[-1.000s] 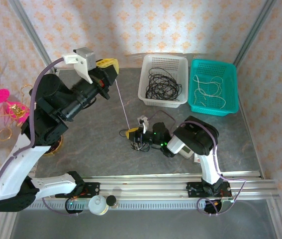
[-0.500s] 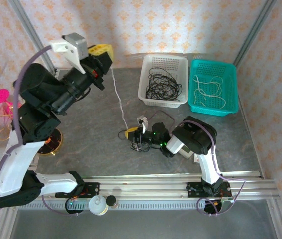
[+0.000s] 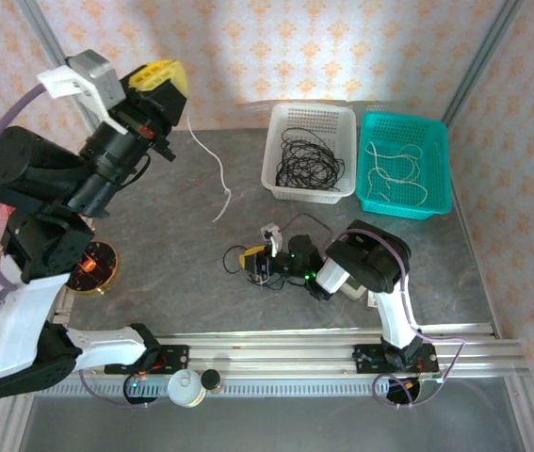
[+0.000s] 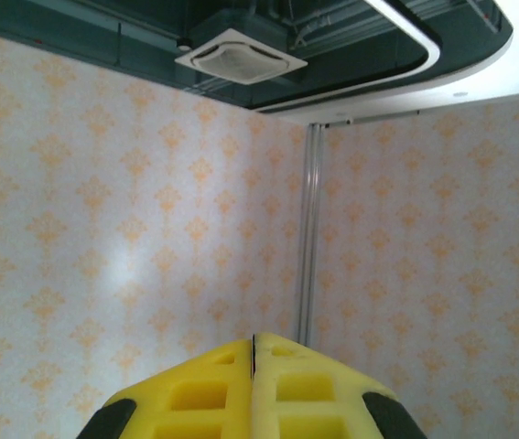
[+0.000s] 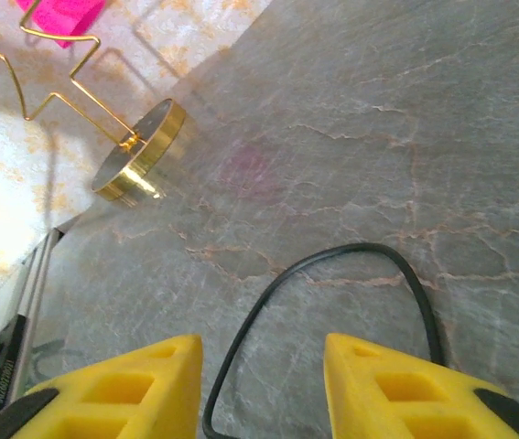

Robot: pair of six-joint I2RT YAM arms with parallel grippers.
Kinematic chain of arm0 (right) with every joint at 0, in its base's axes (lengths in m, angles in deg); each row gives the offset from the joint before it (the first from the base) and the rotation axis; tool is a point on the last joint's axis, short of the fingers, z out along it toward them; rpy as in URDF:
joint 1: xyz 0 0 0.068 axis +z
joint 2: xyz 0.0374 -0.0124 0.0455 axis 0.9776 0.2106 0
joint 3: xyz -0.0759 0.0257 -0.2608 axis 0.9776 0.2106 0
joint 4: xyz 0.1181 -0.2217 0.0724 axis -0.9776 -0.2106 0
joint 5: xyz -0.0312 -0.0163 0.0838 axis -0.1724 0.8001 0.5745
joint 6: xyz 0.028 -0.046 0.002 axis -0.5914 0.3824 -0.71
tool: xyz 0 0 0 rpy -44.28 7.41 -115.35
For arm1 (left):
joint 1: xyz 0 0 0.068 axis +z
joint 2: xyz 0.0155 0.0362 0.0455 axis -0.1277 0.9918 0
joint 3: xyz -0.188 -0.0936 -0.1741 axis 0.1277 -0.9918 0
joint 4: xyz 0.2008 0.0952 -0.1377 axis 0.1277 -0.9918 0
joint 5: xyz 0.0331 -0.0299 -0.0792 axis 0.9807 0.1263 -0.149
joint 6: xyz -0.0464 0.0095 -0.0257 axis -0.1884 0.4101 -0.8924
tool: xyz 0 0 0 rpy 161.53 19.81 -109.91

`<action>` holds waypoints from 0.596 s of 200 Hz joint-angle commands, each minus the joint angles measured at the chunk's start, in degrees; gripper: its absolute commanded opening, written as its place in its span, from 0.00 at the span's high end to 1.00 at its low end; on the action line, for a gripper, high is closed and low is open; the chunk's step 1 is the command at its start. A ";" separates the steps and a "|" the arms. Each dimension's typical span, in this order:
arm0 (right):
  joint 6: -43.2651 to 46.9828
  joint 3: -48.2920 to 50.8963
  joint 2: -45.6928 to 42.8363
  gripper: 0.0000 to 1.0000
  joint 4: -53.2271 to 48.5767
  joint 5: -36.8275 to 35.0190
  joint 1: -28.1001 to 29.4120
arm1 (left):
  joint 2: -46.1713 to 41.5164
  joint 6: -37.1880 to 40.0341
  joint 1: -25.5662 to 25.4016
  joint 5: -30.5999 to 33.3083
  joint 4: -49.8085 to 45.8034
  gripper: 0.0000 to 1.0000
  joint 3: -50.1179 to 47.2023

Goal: Untangle the cables

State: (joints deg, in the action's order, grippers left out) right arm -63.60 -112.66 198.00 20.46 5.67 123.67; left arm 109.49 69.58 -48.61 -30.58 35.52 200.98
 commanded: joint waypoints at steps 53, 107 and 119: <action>3.27 3.00 -12.24 0.58 -5.75 -3.42 0.06 | -3.48 -0.34 -0.34 1.62 3.92 1.00 -8.75; -0.29 4.70 -19.28 0.56 -7.51 -4.55 0.06 | -5.64 -1.09 -0.38 2.65 5.00 1.00 -12.83; -2.07 4.77 -20.75 0.56 -8.59 -5.21 0.06 | -5.66 -1.21 -0.36 2.55 5.11 1.00 -13.22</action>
State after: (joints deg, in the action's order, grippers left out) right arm -62.57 -108.55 180.79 13.30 2.45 123.67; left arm 104.57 69.34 -48.59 -28.87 37.53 188.50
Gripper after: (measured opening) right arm 0.437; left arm 0.046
